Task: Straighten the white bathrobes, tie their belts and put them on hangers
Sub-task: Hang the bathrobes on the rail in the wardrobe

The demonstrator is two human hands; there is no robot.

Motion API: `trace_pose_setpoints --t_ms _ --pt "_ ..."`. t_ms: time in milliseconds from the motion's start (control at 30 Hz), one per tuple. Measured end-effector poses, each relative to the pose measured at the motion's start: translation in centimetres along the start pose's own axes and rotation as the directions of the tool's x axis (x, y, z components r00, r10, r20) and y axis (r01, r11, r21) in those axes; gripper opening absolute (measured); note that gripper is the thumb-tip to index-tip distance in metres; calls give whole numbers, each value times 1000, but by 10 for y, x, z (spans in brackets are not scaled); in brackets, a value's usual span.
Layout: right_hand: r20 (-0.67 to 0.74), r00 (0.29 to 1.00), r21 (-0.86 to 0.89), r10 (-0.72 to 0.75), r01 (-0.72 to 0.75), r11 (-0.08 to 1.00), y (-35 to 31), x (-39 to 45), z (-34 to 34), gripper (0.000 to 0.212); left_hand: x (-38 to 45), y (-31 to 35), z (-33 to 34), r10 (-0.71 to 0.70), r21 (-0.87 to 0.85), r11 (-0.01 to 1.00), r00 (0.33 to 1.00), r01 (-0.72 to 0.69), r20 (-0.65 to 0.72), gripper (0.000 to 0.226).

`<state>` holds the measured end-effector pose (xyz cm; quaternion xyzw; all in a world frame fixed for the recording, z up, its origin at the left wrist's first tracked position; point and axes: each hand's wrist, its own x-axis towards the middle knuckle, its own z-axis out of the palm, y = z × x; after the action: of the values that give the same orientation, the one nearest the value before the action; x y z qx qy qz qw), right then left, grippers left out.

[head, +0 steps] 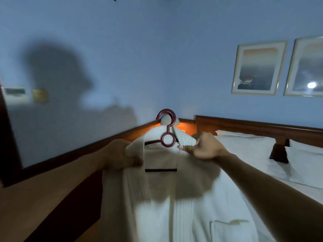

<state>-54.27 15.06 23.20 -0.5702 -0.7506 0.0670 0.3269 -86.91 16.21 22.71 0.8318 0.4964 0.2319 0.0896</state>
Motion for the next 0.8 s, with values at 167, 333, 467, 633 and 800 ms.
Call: trace_pose_setpoints --t_ms 167,333,467,633,800 --pt "43 967 36 -251 249 968 -94 31 8 41 -81 -16 -51 -118 93 983 939 156 -322 78" --pt "121 881 61 -456 452 890 -206 35 35 47 -186 -26 -99 -292 35 928 783 371 -550 79" --pt "110 732 82 -673 668 740 -303 8 64 46 -287 -16 -140 -360 63 822 602 566 -713 82" --pt "65 556 254 -829 794 553 -429 -43 89 54 -408 26 -191 -454 -52 619 303 784 -838 52" --pt "153 342 551 -927 749 367 -524 -90 98 62 -523 63 -238 -433 -93 473 139 876 -891 58"
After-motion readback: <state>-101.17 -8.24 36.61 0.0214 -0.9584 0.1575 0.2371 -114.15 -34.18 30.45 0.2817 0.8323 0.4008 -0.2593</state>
